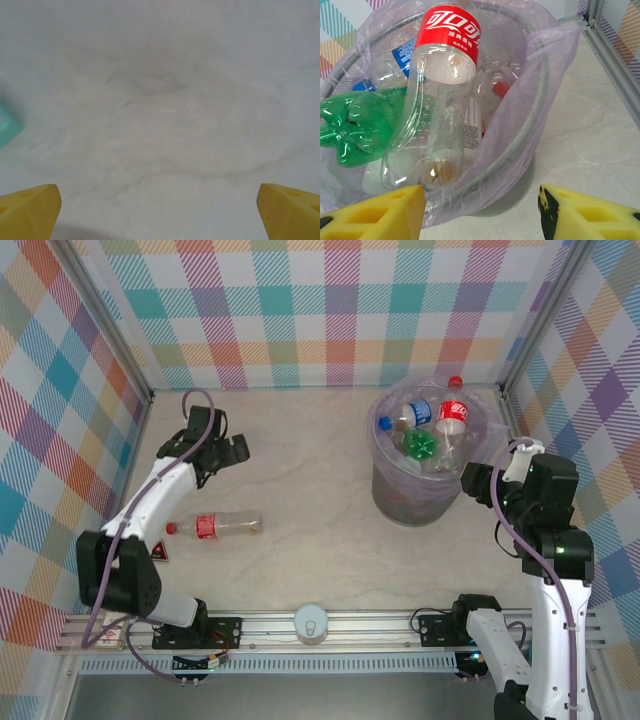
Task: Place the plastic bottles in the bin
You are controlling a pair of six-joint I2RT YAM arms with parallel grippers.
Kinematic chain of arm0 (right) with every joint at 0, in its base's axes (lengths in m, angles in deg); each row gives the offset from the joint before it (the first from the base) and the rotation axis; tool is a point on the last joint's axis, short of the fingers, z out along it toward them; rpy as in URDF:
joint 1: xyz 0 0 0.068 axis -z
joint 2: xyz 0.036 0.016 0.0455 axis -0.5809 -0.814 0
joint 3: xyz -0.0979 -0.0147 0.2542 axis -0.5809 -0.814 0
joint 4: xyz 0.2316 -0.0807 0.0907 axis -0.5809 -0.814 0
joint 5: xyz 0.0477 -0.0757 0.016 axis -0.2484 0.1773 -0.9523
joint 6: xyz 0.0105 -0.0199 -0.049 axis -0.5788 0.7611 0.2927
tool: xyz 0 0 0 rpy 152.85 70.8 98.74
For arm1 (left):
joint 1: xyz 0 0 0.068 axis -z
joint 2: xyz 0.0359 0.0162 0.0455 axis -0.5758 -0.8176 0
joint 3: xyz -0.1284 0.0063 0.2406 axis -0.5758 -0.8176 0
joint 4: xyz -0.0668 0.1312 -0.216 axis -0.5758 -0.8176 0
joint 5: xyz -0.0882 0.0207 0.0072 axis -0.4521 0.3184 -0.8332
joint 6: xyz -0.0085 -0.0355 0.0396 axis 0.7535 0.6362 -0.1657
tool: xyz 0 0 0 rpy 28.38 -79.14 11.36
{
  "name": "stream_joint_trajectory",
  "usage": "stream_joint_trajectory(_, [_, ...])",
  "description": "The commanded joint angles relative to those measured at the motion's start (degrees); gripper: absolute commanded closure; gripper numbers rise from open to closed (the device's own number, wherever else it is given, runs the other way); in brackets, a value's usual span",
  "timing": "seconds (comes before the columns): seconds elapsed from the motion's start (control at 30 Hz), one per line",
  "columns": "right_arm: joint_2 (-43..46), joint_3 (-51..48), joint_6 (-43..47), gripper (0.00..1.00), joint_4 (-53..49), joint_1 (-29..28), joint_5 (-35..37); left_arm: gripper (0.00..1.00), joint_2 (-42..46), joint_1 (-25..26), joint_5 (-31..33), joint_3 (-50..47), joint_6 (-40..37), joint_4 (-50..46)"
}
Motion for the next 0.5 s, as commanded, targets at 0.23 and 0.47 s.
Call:
stream_joint_trajectory(0.23, [-4.2,2.7,0.0,0.38,5.7,0.3,-6.2,0.0,24.6,8.8,8.0,-15.1,15.3,-21.9])
stream_joint_trajectory(0.47, [-5.4,2.0,-0.7,0.38,7.4,0.4,-8.6,0.0,31.4,8.6,11.1,-28.5,29.2,-8.7])
